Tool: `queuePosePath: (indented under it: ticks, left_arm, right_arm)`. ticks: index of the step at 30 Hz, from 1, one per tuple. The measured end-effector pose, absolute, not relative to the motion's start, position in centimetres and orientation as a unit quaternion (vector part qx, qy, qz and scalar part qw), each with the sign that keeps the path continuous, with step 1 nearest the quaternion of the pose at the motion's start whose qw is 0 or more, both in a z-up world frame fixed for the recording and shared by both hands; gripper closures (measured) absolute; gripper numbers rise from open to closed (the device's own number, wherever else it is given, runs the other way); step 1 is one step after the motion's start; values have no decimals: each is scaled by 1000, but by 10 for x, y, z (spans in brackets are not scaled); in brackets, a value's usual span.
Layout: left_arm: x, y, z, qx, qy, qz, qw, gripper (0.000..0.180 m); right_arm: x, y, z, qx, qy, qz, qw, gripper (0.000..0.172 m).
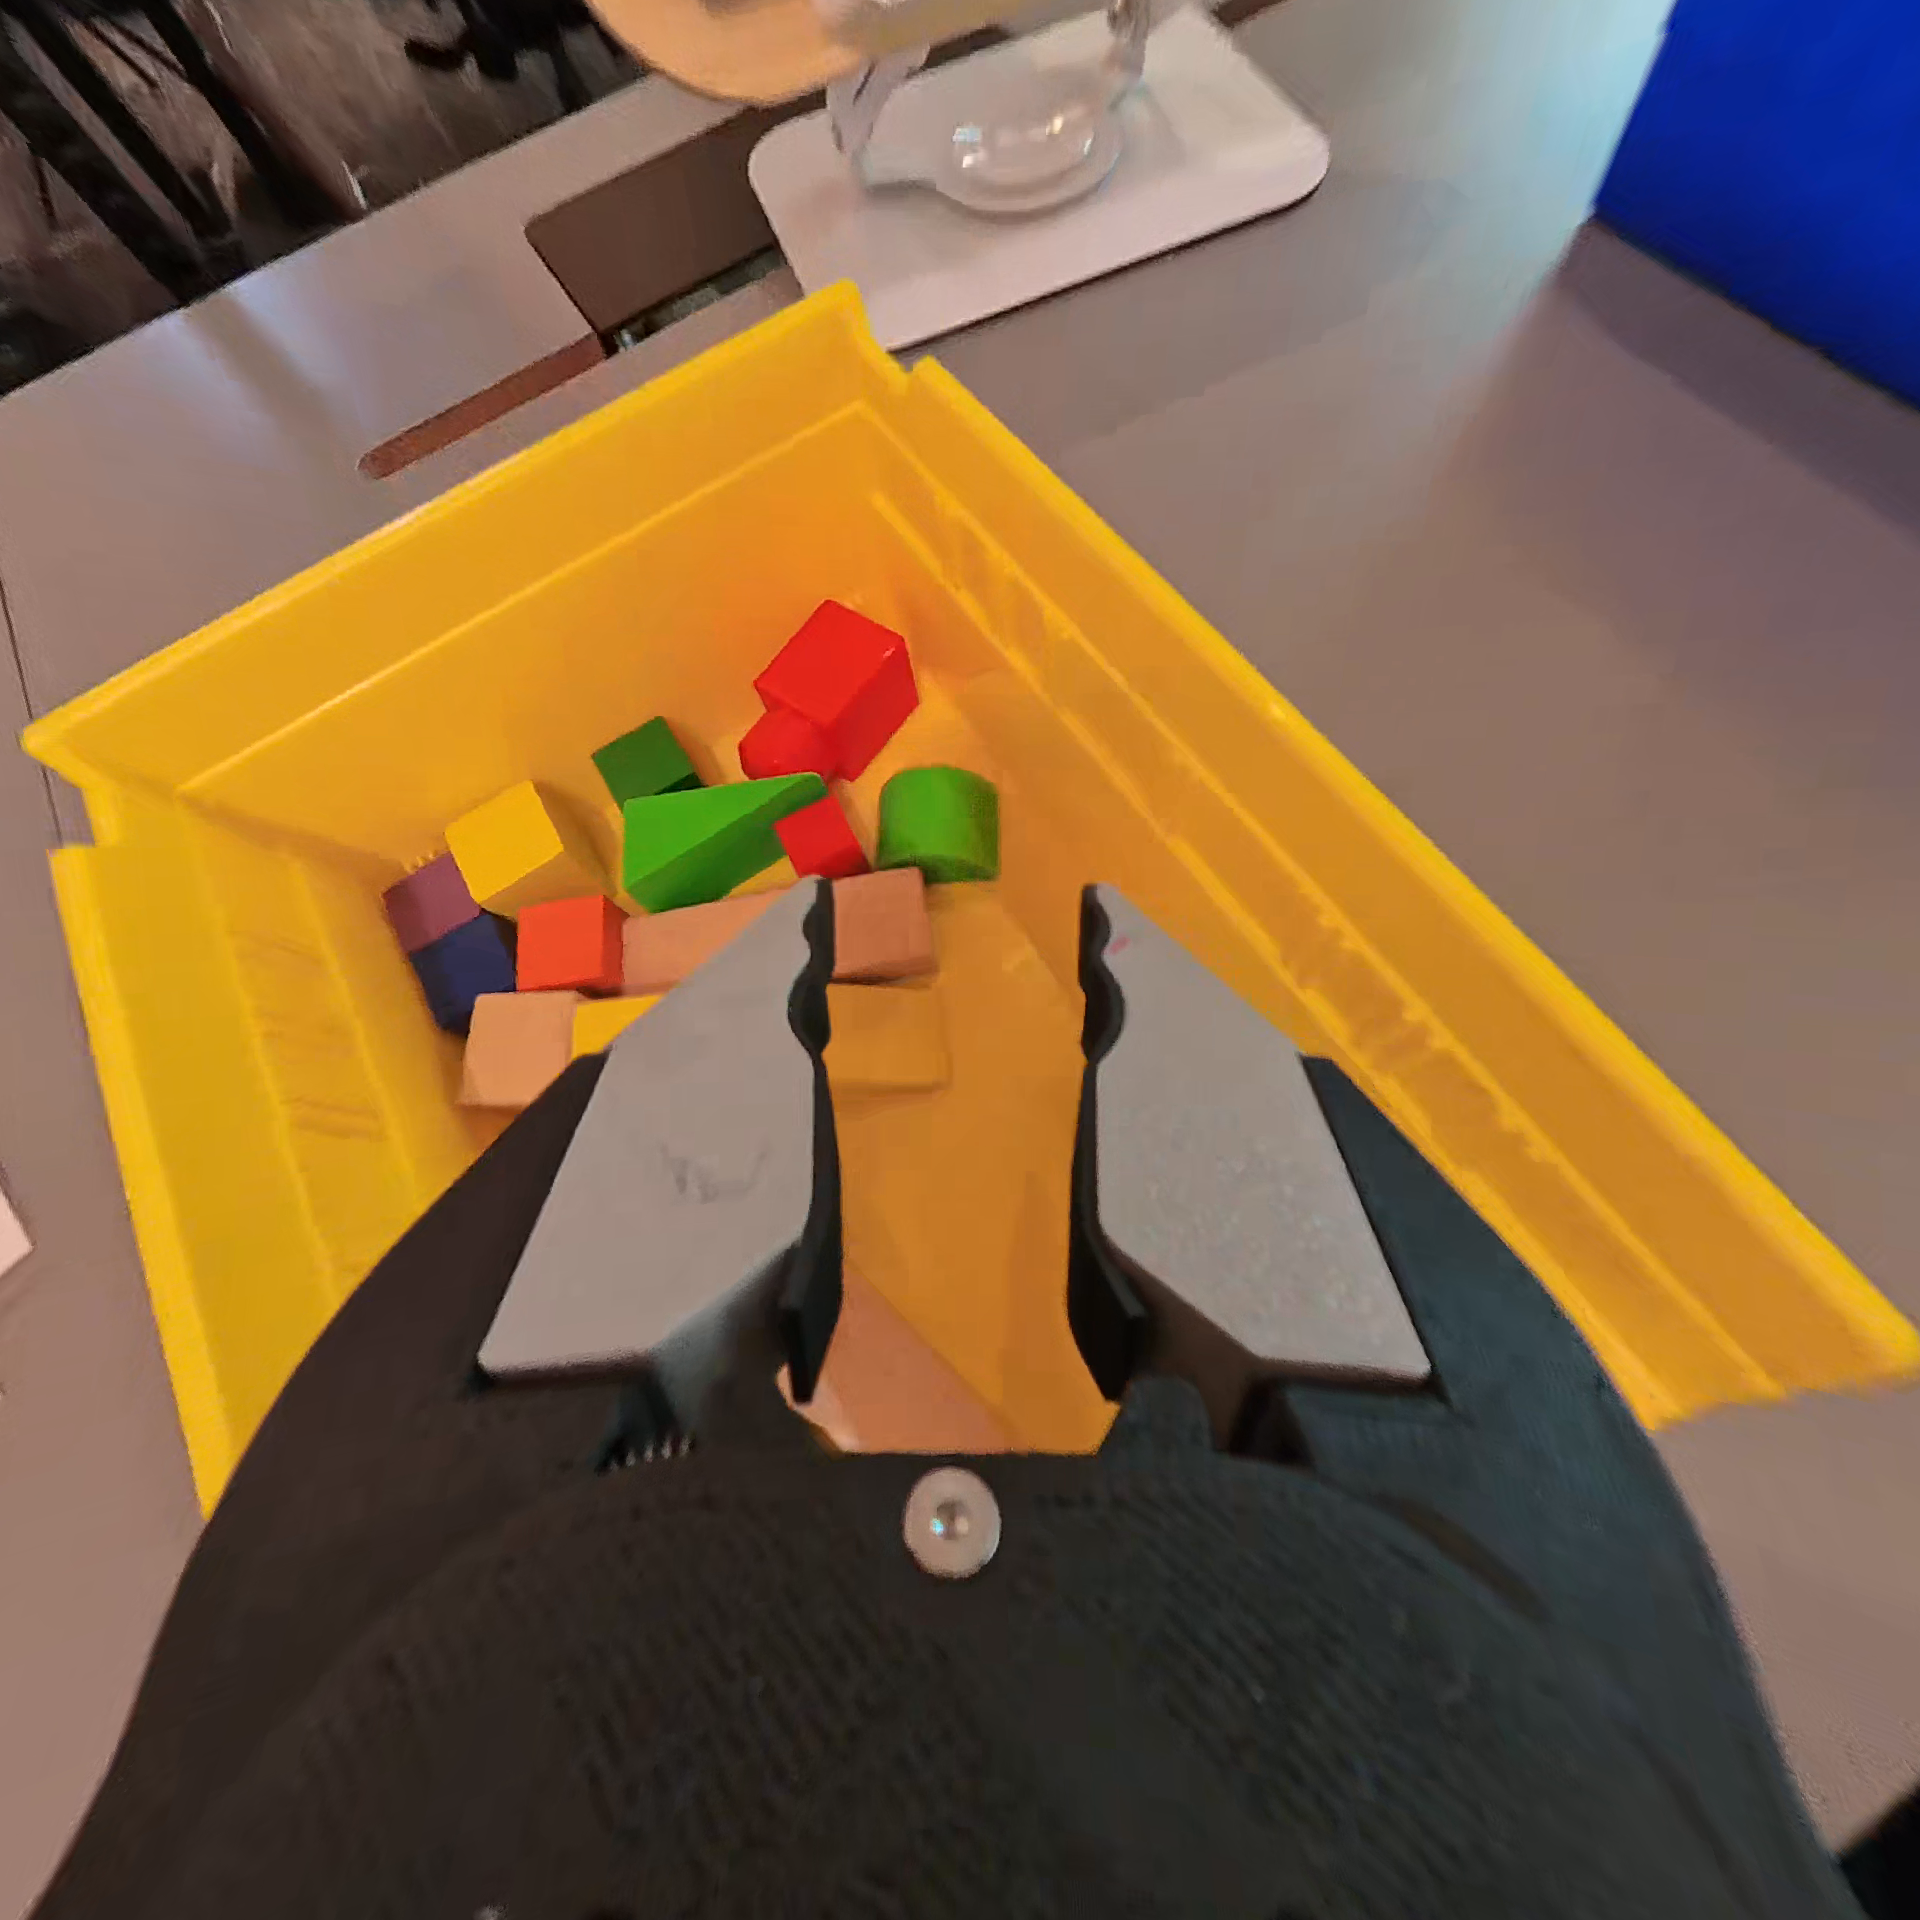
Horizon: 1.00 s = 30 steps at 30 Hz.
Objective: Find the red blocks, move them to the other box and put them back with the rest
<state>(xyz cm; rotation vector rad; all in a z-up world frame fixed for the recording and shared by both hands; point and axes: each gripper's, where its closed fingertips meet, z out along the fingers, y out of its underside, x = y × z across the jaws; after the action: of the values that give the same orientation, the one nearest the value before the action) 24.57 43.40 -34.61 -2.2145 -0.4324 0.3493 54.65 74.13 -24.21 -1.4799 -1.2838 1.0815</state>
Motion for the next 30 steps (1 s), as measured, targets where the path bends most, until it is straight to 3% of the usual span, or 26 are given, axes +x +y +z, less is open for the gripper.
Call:
queuePosePath:
  ticks: [4,10,13,23,30]
  left_arm:
    - [220,443,-371,-914,-192,125,335,140]
    - [193,447,-416,-929,-266,99,239,163]
    - [188,448,-432,-929,-283,92,219,160]
    - [184,458,-431,-907,-325,65,258,153]
    - [187,459,-430,-904,-335,39,264,161]
  right_arm:
    - [541,735,-245,-594,-523,434,431,123]
    - [539,731,-249,-592,-531,426,431,123]
    - [541,730,-248,-590,-532,424,434,123]
    - [542,724,-243,-579,-540,429,435,123]
    - [541,718,-243,-573,-549,421,439,123]
